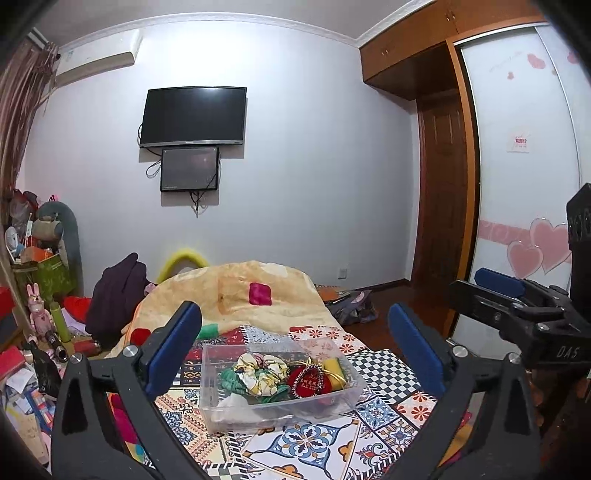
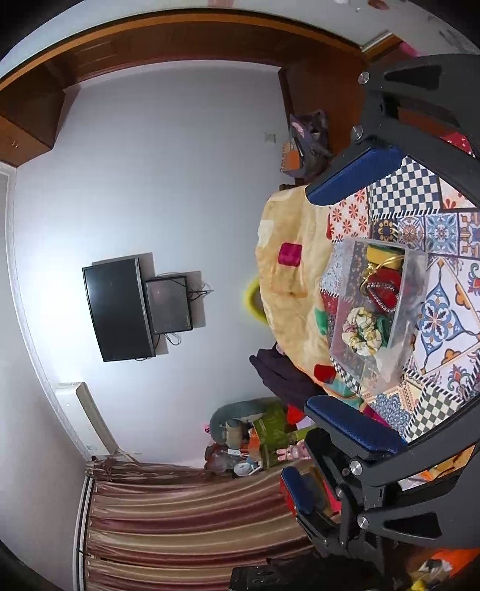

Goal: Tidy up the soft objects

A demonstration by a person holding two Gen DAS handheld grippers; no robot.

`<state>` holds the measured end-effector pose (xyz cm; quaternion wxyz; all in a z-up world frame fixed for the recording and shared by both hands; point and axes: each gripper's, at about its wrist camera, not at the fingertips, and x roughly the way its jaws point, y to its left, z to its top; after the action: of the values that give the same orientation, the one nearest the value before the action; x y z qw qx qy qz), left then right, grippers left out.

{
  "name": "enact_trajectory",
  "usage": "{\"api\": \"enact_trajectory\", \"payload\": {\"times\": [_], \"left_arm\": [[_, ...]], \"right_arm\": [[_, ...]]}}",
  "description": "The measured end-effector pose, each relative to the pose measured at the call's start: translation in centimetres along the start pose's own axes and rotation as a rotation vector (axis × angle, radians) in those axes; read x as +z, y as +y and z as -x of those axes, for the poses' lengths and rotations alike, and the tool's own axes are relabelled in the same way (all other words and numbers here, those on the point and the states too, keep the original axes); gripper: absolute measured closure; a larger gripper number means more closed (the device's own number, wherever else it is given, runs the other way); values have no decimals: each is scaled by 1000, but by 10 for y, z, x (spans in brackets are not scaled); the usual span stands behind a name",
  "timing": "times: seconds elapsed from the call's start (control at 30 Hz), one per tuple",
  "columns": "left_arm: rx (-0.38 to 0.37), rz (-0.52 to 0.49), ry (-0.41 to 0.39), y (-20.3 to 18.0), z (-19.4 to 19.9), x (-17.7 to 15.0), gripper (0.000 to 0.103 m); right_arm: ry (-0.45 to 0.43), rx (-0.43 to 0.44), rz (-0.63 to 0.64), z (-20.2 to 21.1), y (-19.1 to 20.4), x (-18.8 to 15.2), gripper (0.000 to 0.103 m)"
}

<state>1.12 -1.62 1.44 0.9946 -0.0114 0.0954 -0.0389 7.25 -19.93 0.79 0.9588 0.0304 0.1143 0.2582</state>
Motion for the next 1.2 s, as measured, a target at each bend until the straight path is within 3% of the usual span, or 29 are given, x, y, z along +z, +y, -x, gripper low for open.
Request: {"api": "enact_trajectory", "payload": {"times": [1.2], "left_arm": [[-3,8,2,2,1,-3,0]], "right_arm": [[-20,-20,26,6,5,-1,0]]}}
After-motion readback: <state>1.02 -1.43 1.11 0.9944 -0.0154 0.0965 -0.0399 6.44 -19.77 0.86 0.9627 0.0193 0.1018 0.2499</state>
